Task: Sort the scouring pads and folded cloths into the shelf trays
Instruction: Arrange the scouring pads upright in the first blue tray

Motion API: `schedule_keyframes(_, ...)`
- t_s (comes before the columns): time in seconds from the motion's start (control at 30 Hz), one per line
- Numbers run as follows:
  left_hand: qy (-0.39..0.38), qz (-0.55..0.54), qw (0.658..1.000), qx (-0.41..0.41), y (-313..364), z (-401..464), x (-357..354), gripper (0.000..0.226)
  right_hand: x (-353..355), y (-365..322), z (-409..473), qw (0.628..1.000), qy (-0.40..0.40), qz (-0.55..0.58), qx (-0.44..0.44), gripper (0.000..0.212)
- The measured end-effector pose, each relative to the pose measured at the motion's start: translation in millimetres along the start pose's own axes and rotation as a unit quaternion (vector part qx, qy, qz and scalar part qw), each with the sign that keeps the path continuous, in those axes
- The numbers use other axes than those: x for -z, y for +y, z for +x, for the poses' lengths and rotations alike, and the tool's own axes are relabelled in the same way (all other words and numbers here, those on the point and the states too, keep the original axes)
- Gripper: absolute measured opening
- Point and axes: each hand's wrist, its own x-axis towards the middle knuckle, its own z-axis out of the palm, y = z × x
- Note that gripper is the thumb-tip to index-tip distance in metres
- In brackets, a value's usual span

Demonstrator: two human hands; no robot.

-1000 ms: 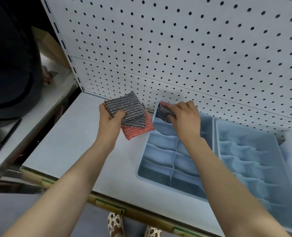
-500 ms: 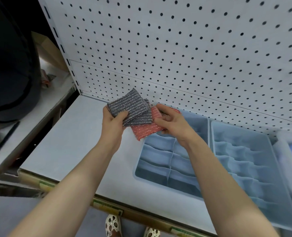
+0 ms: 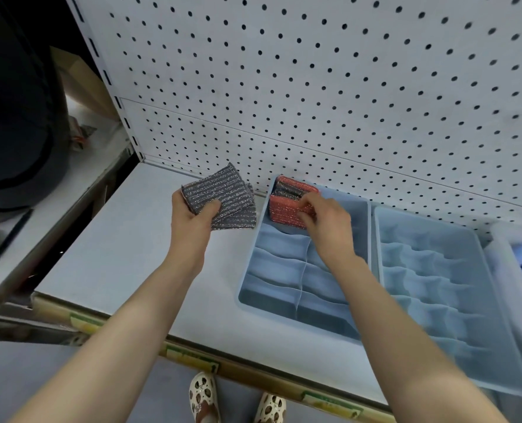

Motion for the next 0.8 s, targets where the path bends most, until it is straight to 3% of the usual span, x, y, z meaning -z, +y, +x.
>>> schedule_keyframes(0.33, -0.025, 0.002, 1.0, 0.001, -4, -9, 1, 0.04, -7, -5, 11, 1.0, 0.025, 0.007, -0.002, 0.016)
schedule_keyframes(0.5, -0.028, 0.015, 0.999, 0.004, -6, -10, 2, 0.039, -16, -8, 4, 0.996, -0.086, -0.02, -0.009, 0.025)
schedule_keyframes(0.57, -0.032, 0.015, 0.999, 0.003, -7, -9, 3, 0.037, -14, -11, 7, 0.998, -0.05, -0.043, -0.012, 0.022)
schedule_keyframes(0.63, -0.039, 0.014, 0.999, 0.002, -7, -9, 3, 0.036, -3, -21, 13, 0.997, 0.009, 0.063, -0.037, 0.019)
schedule_keyframes(0.67, -0.045, 0.014, 0.999, 0.002, -8, -9, 2, 0.036, 5, -29, 18, 0.983, -0.014, 0.167, -0.079, 0.02)
schedule_keyframes(0.73, -0.06, 0.008, 0.998, 0.005, -8, -9, -1, 0.033, 16, -44, 26, 0.902, -0.149, 0.376, -0.154, 0.02)
schedule_keyframes(0.8, -0.068, 0.004, 0.998, 0.004, -9, -10, -5, 0.028, 21, -50, 28, 0.85, -0.245, 0.442, -0.152, 0.024)
